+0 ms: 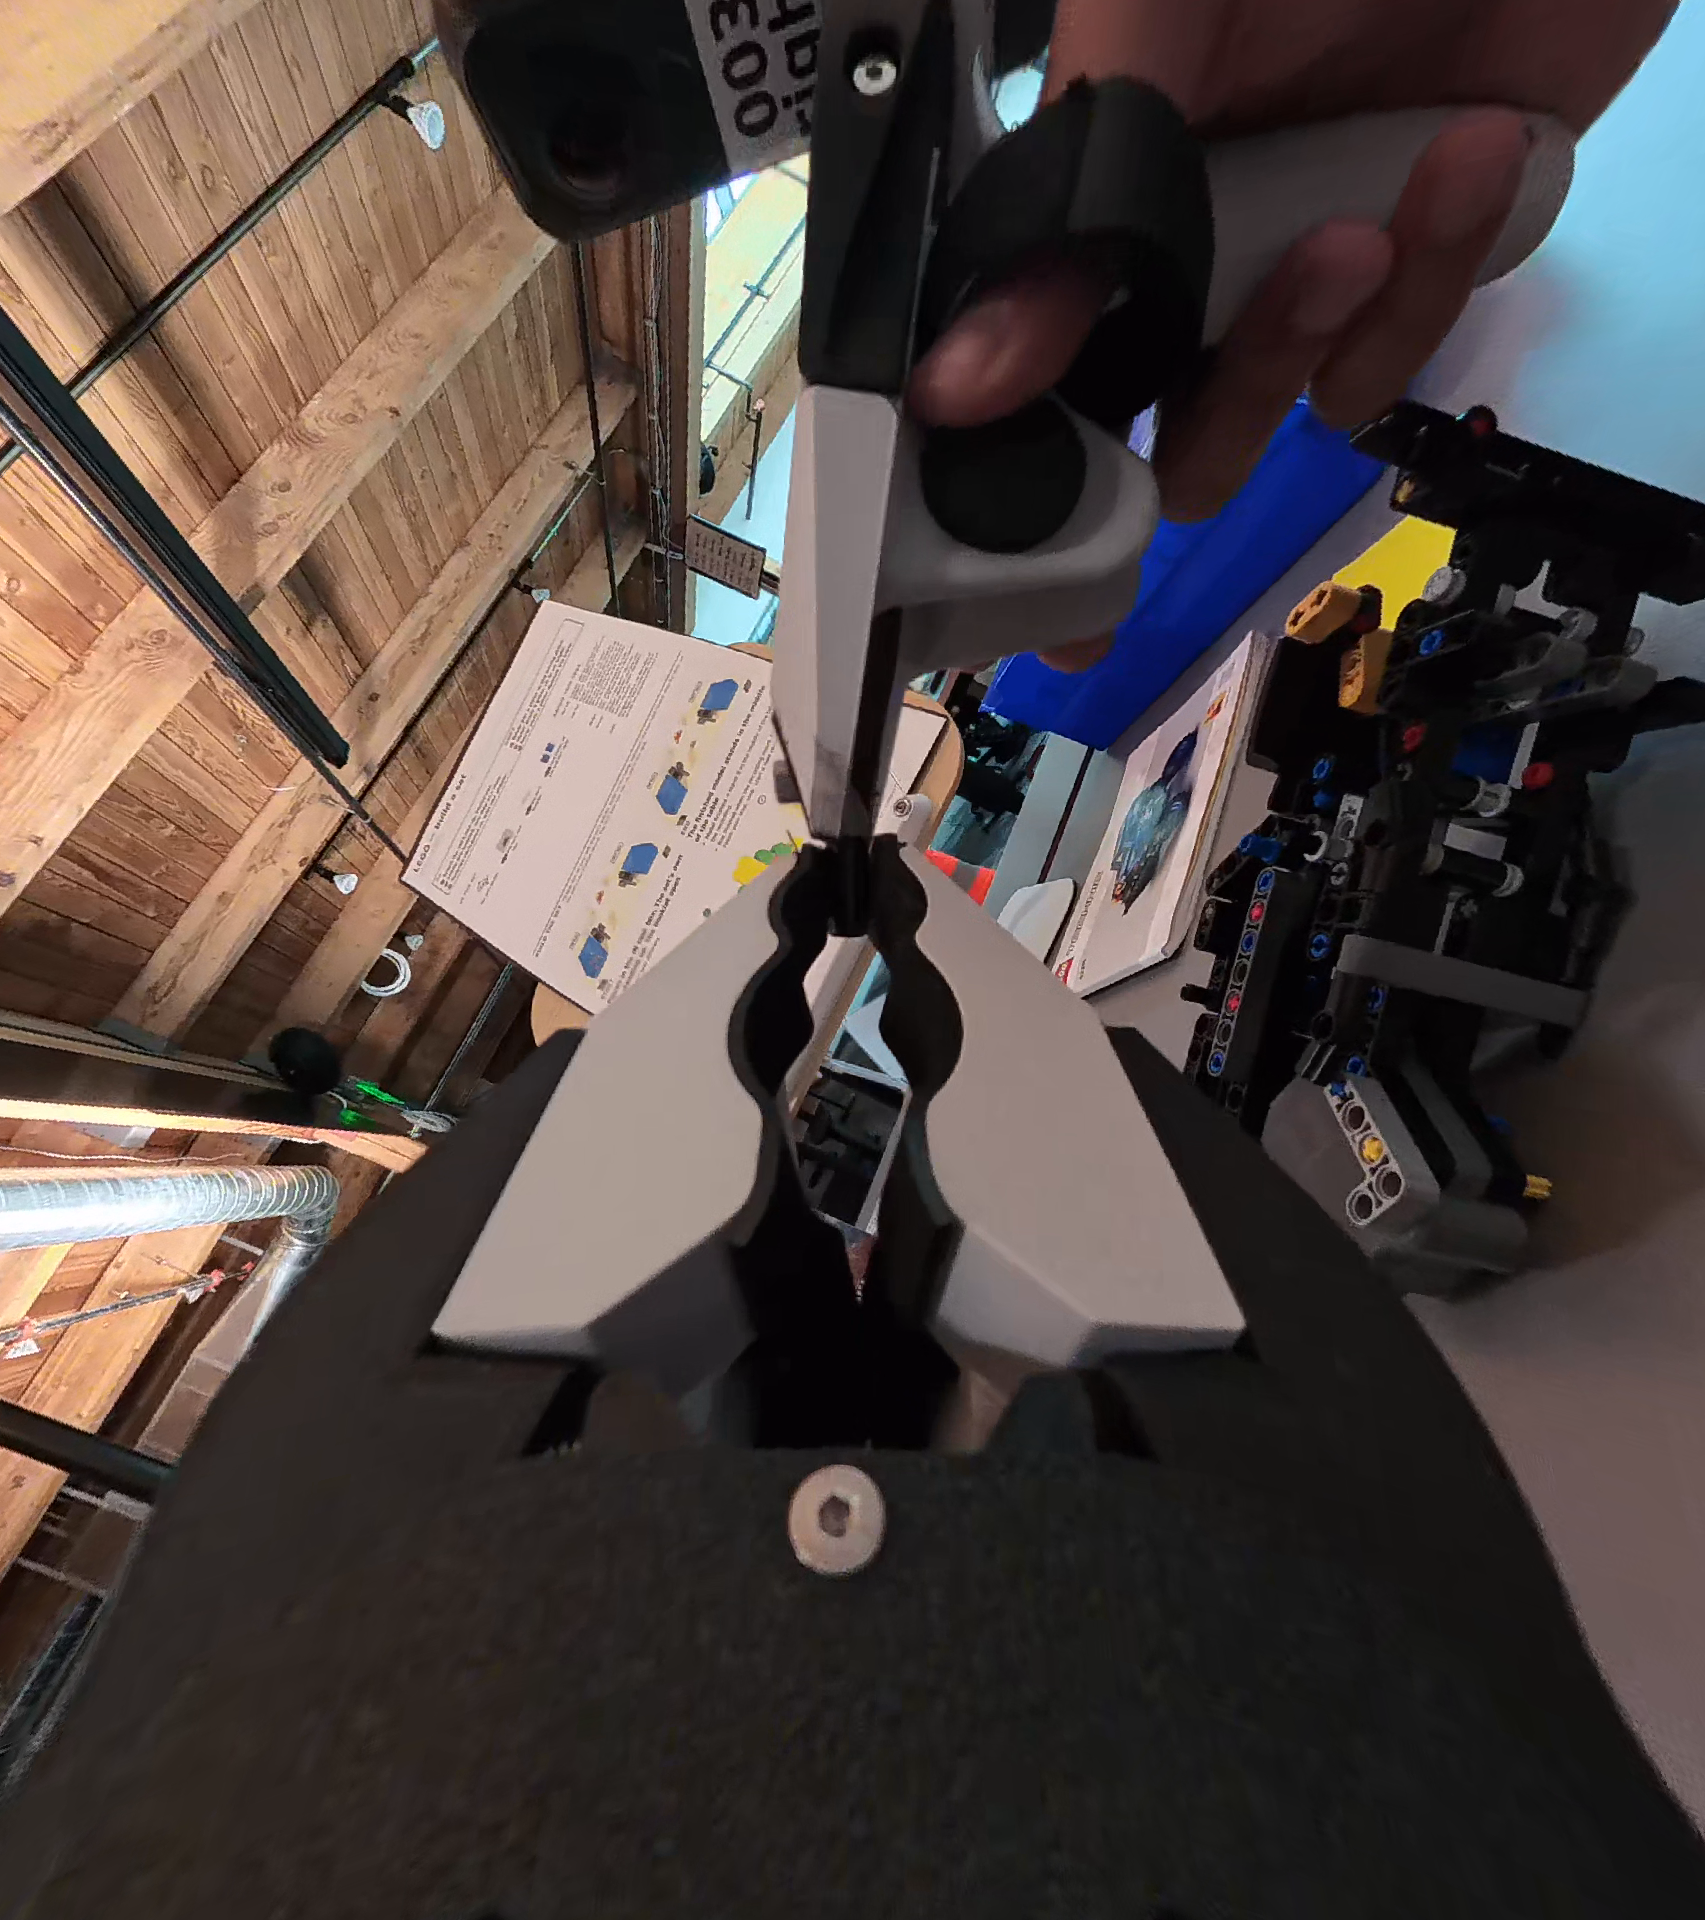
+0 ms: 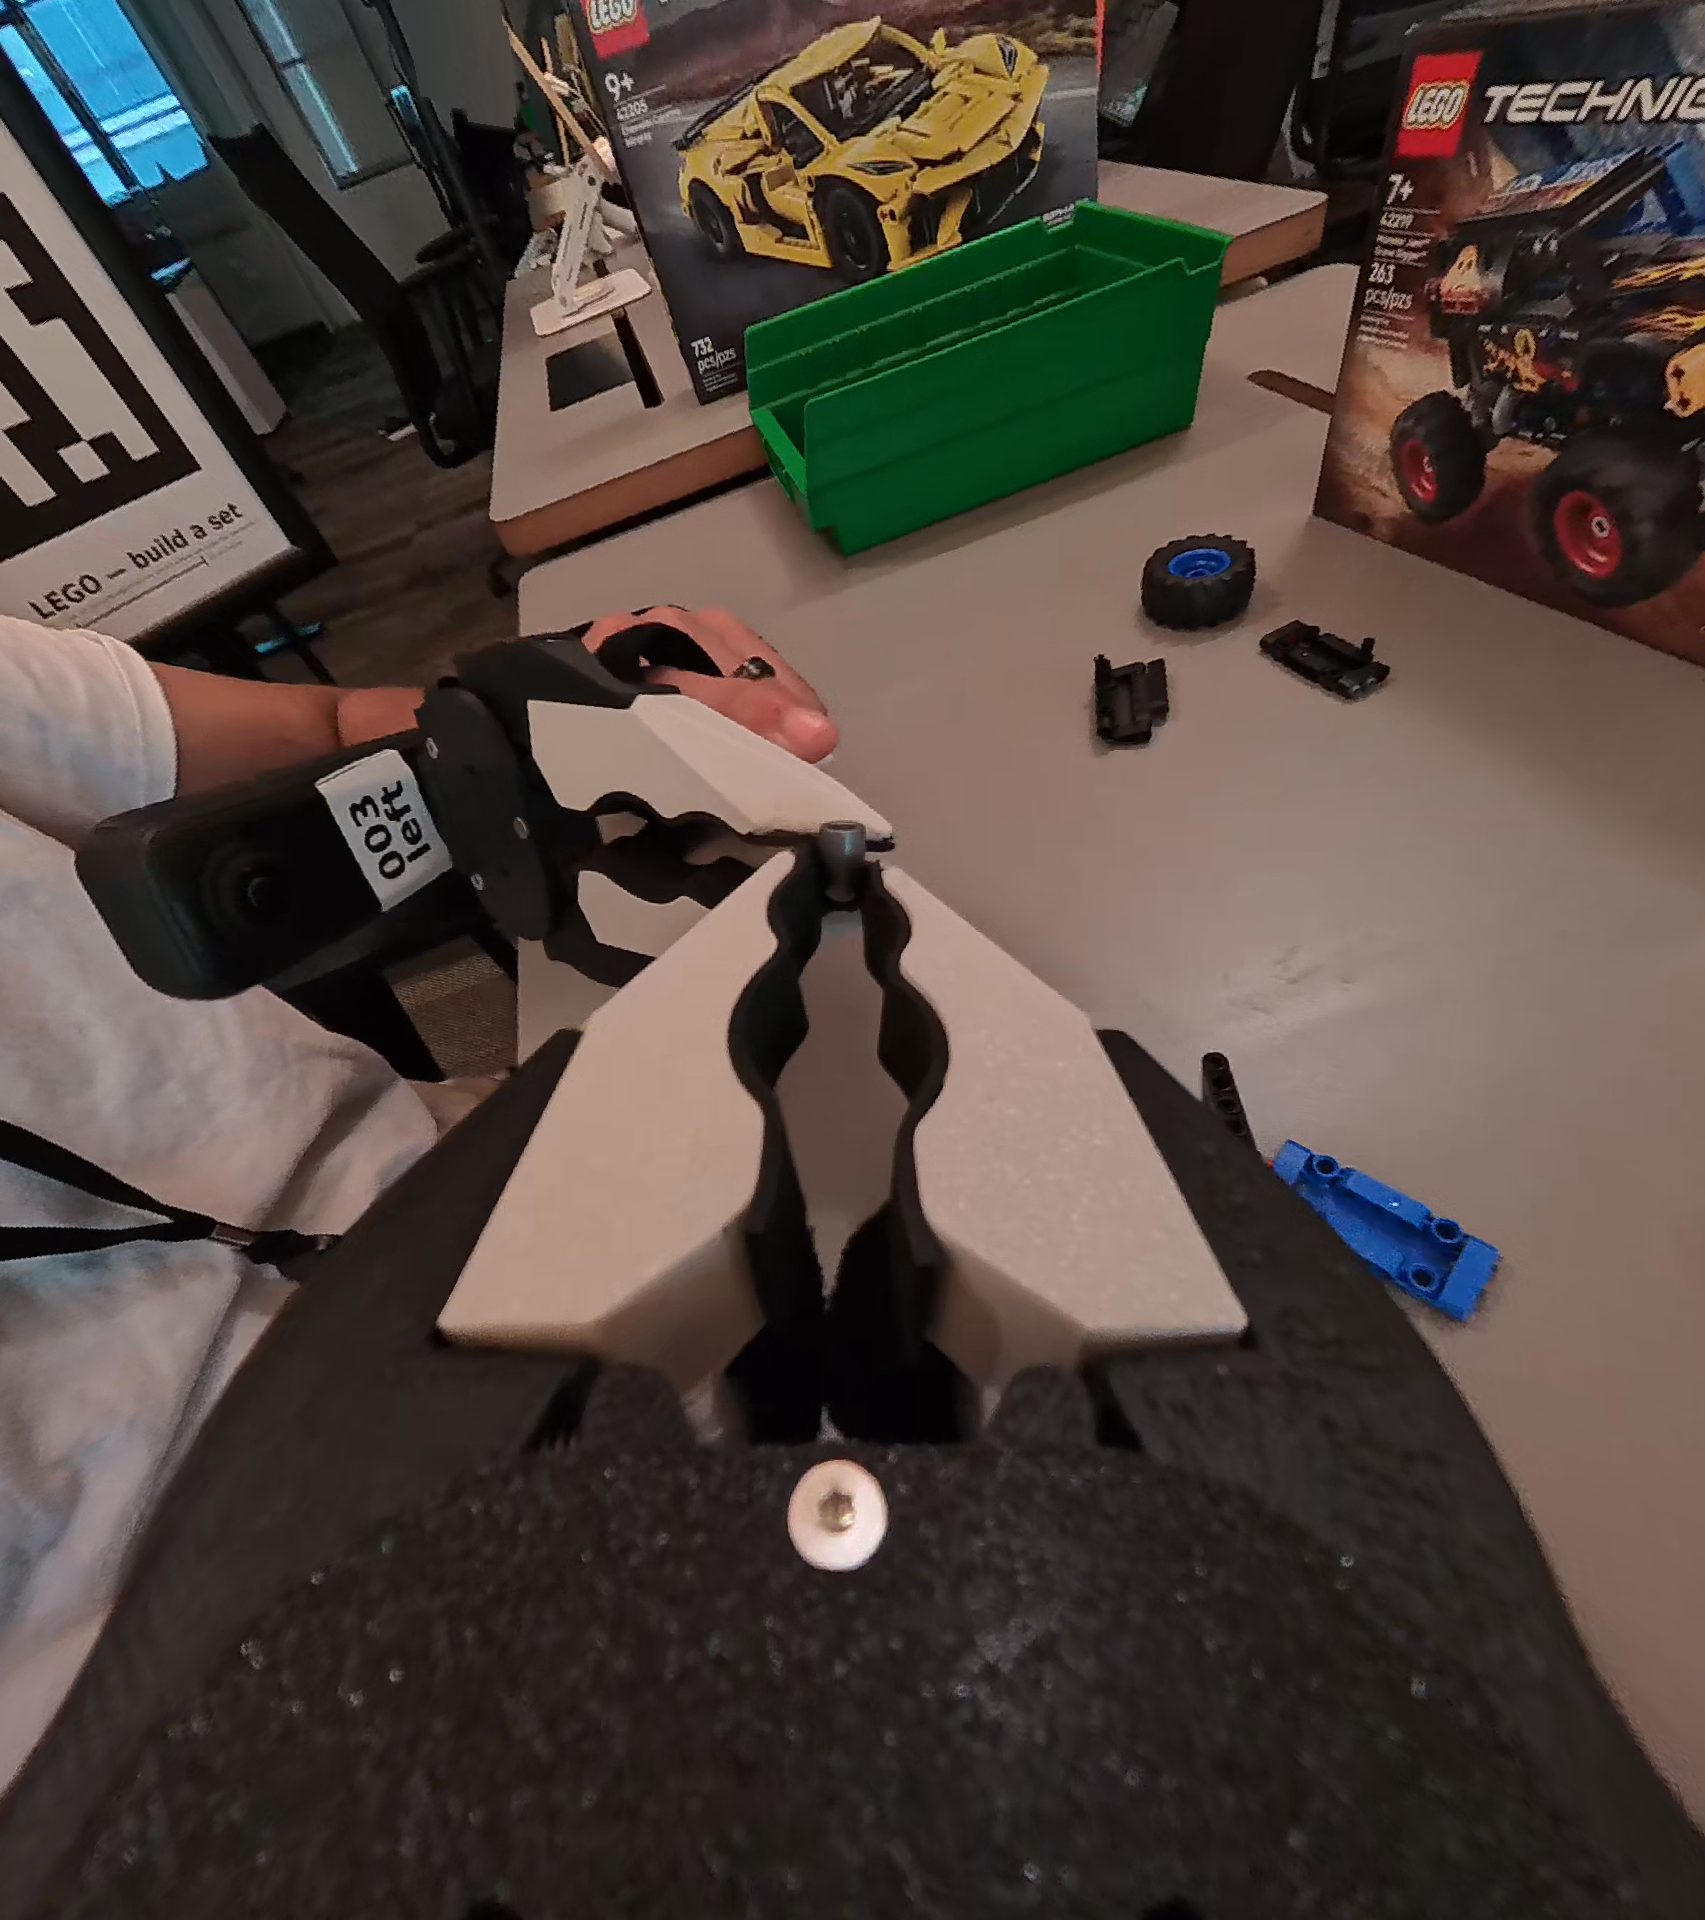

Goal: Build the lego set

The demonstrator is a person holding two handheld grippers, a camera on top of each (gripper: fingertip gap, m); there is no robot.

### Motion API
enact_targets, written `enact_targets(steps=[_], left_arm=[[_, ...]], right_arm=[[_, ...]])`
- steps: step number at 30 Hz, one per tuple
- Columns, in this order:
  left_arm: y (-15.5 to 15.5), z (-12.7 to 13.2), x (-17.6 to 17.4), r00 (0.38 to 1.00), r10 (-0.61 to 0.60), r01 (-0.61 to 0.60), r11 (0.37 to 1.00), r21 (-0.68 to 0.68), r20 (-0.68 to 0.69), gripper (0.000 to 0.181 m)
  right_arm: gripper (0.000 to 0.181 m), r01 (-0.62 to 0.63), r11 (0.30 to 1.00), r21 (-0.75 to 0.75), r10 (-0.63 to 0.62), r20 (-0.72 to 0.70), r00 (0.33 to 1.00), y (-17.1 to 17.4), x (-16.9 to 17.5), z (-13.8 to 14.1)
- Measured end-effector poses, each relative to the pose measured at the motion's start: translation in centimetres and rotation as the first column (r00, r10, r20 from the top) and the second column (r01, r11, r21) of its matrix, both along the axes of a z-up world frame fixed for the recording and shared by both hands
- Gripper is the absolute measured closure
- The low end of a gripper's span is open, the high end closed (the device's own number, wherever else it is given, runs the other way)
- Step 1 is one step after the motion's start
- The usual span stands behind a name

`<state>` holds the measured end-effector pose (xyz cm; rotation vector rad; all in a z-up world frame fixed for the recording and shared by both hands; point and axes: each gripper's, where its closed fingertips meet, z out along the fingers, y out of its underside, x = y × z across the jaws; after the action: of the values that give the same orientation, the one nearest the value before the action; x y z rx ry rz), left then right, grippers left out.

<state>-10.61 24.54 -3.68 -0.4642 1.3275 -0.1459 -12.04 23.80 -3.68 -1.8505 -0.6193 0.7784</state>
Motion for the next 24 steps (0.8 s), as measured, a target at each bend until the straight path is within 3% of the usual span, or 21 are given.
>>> enact_targets(steps=[2,5,8,10,11,13,14,18,21,24], left_arm=[[-0.1,0.0,-0.1,1.0,-0.026,0.026,0.999,-0.037,0.001,0.173],[-0.2,-0.1,0.0,0.994,-0.106,0.101,0.973,-0.209,-0.013,0.173],[-0.4,-0.5,0.0,0.97,-0.236,0.191,0.876,-0.442,-0.048,0.172],[-1.0,-0.6,-0.3,0.948,-0.313,0.243,0.837,-0.491,-0.064,0.172],[-1.0,-0.6,-0.3,0.954,-0.291,0.231,0.862,-0.451,-0.069,0.172],[-0.7,-0.6,-0.3,0.98,-0.182,0.156,0.957,-0.245,-0.086,0.172],[-0.7,-0.6,-0.3,0.984,-0.156,0.137,0.971,-0.197,-0.083,0.172],[-0.1,-0.4,-0.5,0.985,-0.152,0.128,0.963,-0.239,-0.085,0.172],[-0.5,-0.1,-0.7,0.988,-0.134,0.122,0.981,-0.151,-0.077,0.172],[0.0,-0.5,-0.6,0.985,-0.145,0.126,0.976,-0.18,-0.097,0.172]], right_arm=[[0.174,-0.019,1.0,-0.014,0.019,-0.021,1.0,-0.1,-0.1,0.1],[0.174,-0.018,1.0,0.014,0.018,0.021,1.0,-0.2,0.0,0.1],[0.173,-0.003,0.994,0.107,-0.013,0.146,0.989,-0.1,-0.1,-0.1],[0.173,-0.036,0.994,0.1,0.019,0.169,0.985,-0.7,-0.4,-0.2],[0.174,-0.034,0.996,0.079,0.021,0.153,0.988,-0.6,-0.3,-0.1],[0.173,-0.04,0.999,0.023,0.037,0.108,0.993,-0.5,-0.1,-0.4],[0.173,-0.051,0.999,0.014,0.049,0.089,0.995,-0.5,-0.1,-0.4],[0.173,0.001,0.996,0.084,-0.013,0.152,0.988,-0.2,-0.3,-0.2],[0.174,-0.037,0.999,0.034,0.033,0.091,0.995,-0.4,-0.3,0.0],[0.173,-0.018,0.999,0.042,0.013,0.104,0.995,-0.2,-0.2,-0.5]])
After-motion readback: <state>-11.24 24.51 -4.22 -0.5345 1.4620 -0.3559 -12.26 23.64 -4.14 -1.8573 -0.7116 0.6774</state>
